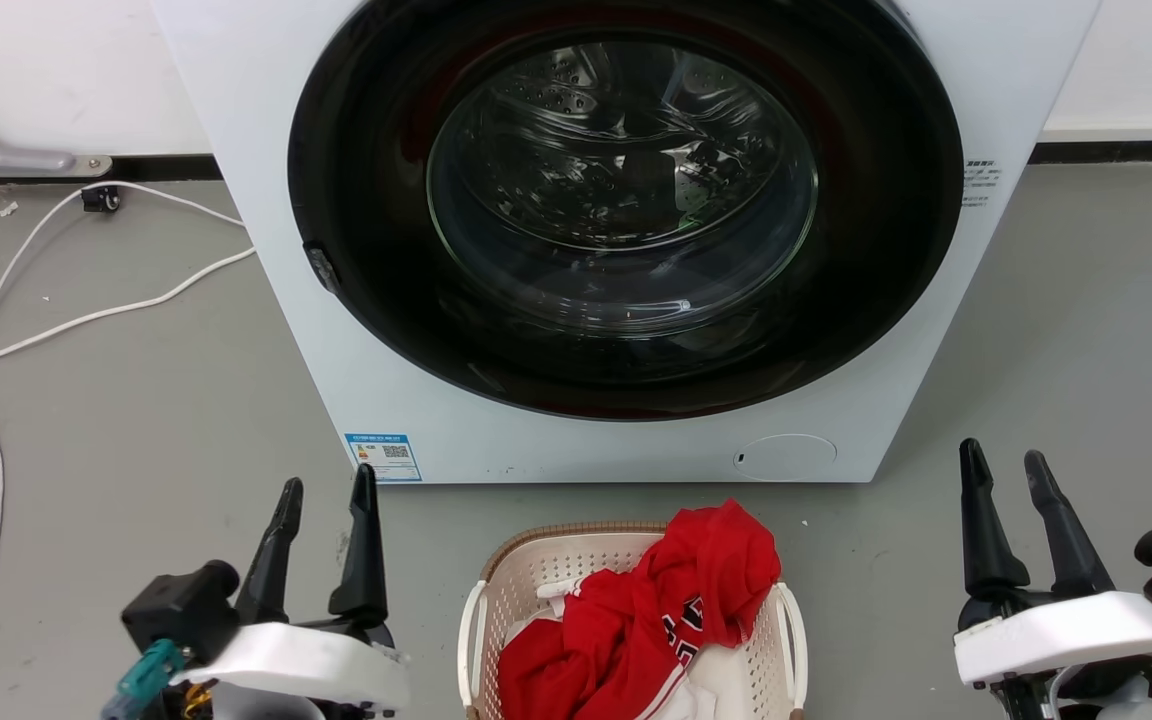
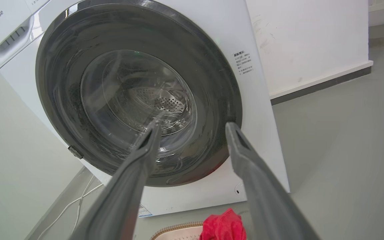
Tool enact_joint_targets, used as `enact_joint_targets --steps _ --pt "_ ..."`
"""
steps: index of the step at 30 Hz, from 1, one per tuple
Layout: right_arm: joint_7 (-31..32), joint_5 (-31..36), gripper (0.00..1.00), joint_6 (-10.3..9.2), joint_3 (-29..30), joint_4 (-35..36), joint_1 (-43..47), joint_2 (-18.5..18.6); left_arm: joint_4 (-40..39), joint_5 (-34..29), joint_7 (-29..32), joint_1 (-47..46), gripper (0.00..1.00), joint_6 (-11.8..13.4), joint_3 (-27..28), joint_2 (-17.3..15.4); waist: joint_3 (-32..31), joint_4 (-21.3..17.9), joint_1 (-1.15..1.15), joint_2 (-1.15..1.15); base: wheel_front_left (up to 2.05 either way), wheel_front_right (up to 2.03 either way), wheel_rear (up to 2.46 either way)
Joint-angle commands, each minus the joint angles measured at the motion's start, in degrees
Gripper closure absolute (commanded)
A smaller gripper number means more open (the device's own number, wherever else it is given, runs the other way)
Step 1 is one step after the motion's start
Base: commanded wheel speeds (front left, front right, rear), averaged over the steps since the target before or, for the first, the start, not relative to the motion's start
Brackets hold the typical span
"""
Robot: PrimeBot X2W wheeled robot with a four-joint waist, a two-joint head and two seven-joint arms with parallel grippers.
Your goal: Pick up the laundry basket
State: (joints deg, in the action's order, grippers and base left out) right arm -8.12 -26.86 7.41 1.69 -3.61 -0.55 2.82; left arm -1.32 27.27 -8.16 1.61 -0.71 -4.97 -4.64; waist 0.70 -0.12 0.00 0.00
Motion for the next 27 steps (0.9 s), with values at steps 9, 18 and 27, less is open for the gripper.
enact_joint_targets --steps 9,18,27 --pt "-1.74 7.39 0.0 0.11 -0.03 -0.48 0.24 0.13 -0.87 -7.08 -1.77 -0.24 0.0 4.02 -5.97 -3.21 0.11 -0.07 0.0 0.0 0.0 0.0 0.0" --pt "-3.01 12.74 0.0 0.12 -0.4 -0.15 0.33 0.13 -1.36 -11.49 -2.98 -0.67 0.0 7.66 -10.56 -5.33 0.28 -0.16 0.0 0.0 0.0 0.0 0.0" --pt "-4.13 17.53 0.0 0.12 -0.5 0.43 0.46 0.12 -1.94 -15.41 -4.08 -0.94 0.0 10.4 -13.67 -6.9 0.53 -0.11 0.0 0.0 0.0 0.0 0.0"
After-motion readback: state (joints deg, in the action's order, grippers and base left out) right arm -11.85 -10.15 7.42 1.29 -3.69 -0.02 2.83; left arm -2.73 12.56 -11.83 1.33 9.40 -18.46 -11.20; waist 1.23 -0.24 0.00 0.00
